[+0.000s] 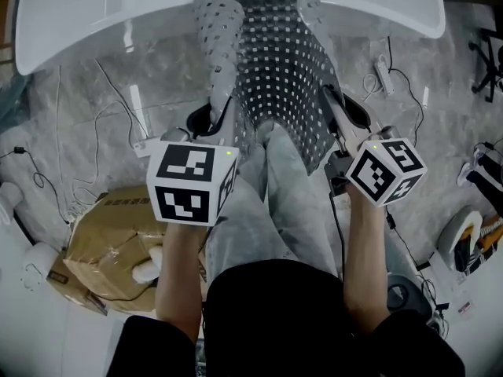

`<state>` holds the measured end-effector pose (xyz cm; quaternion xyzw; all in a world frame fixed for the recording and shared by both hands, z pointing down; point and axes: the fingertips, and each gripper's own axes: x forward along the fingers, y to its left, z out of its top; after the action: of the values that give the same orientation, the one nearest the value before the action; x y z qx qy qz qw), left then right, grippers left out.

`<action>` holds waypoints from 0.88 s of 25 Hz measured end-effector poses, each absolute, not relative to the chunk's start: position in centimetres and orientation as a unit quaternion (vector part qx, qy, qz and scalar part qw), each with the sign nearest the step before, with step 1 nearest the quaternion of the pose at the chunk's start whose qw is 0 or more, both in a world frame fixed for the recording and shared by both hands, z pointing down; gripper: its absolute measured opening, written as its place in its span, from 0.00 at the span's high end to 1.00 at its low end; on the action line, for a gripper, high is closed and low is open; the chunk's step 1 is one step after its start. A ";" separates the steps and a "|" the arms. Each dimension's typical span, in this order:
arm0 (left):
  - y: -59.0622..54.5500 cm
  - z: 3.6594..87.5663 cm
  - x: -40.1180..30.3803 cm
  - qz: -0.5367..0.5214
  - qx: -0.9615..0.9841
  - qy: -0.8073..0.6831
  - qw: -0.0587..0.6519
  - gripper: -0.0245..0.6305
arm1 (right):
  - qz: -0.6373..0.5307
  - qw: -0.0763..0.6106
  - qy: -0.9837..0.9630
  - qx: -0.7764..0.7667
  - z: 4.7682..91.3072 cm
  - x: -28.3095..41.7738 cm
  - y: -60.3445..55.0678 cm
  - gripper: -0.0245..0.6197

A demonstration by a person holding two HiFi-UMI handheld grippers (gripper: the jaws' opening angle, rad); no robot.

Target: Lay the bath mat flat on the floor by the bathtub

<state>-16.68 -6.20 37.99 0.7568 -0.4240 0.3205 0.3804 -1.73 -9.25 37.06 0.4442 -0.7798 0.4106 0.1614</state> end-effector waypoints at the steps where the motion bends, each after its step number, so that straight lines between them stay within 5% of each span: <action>1: -6.1 38.4 -16.6 0.321 0.755 -0.423 0.384 0.93 | 0.412 0.163 -0.779 0.444 37.4 -1.6 -9.2 0.93; 22: -4.3 48.9 -16.7 0.339 0.710 -0.427 0.446 0.93 | 0.452 0.213 -0.754 0.427 48.8 -1.4 -7.5 0.93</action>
<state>-16.72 -4.28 48.85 0.7096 -0.4271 0.3387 0.4464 -1.39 -7.48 48.81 0.4273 -0.7536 0.4521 0.2126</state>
